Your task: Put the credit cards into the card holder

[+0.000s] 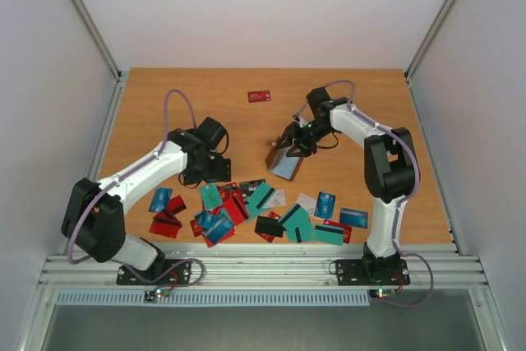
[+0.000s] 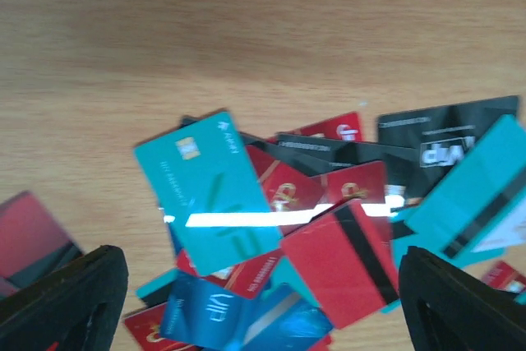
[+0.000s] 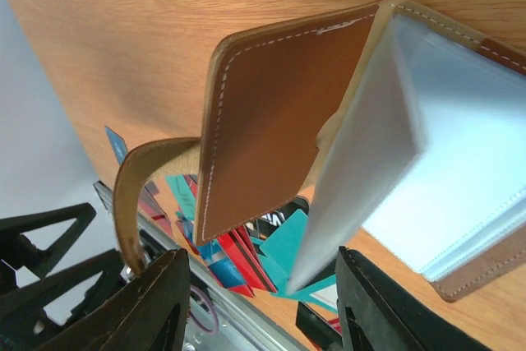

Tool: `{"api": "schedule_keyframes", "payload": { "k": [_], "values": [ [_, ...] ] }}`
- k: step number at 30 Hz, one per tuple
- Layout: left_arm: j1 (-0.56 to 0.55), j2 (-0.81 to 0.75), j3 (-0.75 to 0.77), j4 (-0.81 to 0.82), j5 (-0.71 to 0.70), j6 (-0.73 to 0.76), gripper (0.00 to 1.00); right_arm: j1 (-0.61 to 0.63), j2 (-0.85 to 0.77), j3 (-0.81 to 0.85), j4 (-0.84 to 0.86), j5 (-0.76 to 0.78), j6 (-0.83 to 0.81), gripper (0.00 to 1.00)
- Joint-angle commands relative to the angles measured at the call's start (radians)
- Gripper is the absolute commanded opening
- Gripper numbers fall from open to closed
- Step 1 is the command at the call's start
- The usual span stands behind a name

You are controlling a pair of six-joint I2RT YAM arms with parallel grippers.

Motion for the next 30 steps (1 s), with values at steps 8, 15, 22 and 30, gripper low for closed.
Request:
{"api": "schedule_keyframes", "payload": {
  "k": [8, 15, 22, 30],
  "values": [
    [0.024, 0.112, 0.059, -0.115, -0.185, -0.306, 0.99, 0.001, -0.108, -0.027, -0.037, 0.056, -0.045, 0.52],
    [0.067, 0.174, 0.041, -0.072, -0.11, -0.362, 0.99, 0.001, -0.117, -0.064, -0.018, 0.053, -0.043, 0.52],
    [0.087, 0.227, 0.005, 0.002, -0.015, -0.344, 0.99, -0.001, -0.116, -0.072, -0.012, 0.055, -0.043, 0.52],
    [0.097, 0.265, -0.041, 0.051, 0.029, -0.33, 0.92, -0.008, -0.104, -0.072, -0.014, 0.051, -0.047, 0.52]
  ]
}}
